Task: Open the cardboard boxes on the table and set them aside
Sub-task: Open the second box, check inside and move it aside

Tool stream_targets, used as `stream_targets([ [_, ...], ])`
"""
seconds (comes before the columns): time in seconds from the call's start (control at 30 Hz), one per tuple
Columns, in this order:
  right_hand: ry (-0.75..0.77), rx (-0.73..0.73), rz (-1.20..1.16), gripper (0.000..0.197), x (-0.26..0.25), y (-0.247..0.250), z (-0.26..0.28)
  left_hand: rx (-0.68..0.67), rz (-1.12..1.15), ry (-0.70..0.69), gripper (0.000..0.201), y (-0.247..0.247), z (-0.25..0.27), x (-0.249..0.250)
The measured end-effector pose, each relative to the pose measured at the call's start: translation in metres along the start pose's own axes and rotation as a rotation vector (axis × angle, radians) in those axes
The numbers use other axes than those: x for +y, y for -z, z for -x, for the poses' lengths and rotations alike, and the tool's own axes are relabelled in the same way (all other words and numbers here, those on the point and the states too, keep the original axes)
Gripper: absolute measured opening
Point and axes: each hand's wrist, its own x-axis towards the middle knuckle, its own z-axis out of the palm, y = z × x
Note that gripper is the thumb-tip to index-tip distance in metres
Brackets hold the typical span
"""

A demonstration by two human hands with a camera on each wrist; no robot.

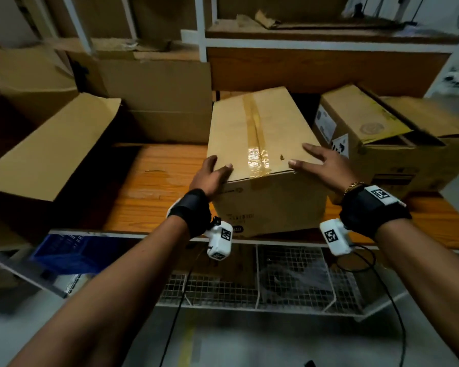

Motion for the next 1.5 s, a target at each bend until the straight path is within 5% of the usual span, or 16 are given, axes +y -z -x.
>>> stream_targets([
  [0.13, 0.181, 0.061, 0.312, 0.073, -0.058, -0.013, 0.005, 0.144, -0.105, -0.015, 0.076, 0.035, 0.015, -0.009],
  [0.27, 0.287, 0.020, 0.448, 0.090, -0.107, -0.058, 0.013, 0.095, -0.335, 0.071, 0.070, 0.070, 0.019, -0.020],
  [0.37, 0.368, -0.033, 0.385, 0.082, -0.129, -0.092, 0.015, -0.004, -0.156, 0.102, 0.107, 0.084, 0.011, -0.025],
  [0.47, 0.420, -0.079, 0.390, 0.071, -0.145, -0.126, 0.021, -0.046, 0.078, 0.074, 0.094, 0.098, -0.002, -0.025],
  [0.63, 0.396, -0.111, 0.508, 0.066, -0.157, -0.158, 0.021, 0.187, -0.143, -0.177, 0.072, 0.129, 0.048, 0.031],
  [0.77, 0.262, 0.000, 0.555, 0.065, -0.146, -0.160, 0.019, 0.145, -0.354, -0.224, 0.066, 0.148, 0.037, 0.011],
  [1.0, -0.014, 0.085, 0.043, 0.069, -0.108, -0.141, 0.013, 0.112, -0.500, -0.176, 0.075, 0.141, 0.030, 0.020],
  [1.2, -0.002, 0.210, -0.211, 0.052, -0.102, -0.117, 0.019, 0.074, -0.188, -0.170, 0.084, 0.117, 0.038, 0.018],
  [1.37, 0.159, 0.262, -0.107, 0.053, -0.129, -0.100, 0.027, 0.087, 0.260, -0.072, 0.060, 0.120, 0.040, 0.000],
  [1.5, 0.370, 0.208, 0.137, 0.069, -0.159, -0.116, 0.037, 0.173, 0.221, -0.062, 0.047, 0.144, 0.044, -0.019],
])
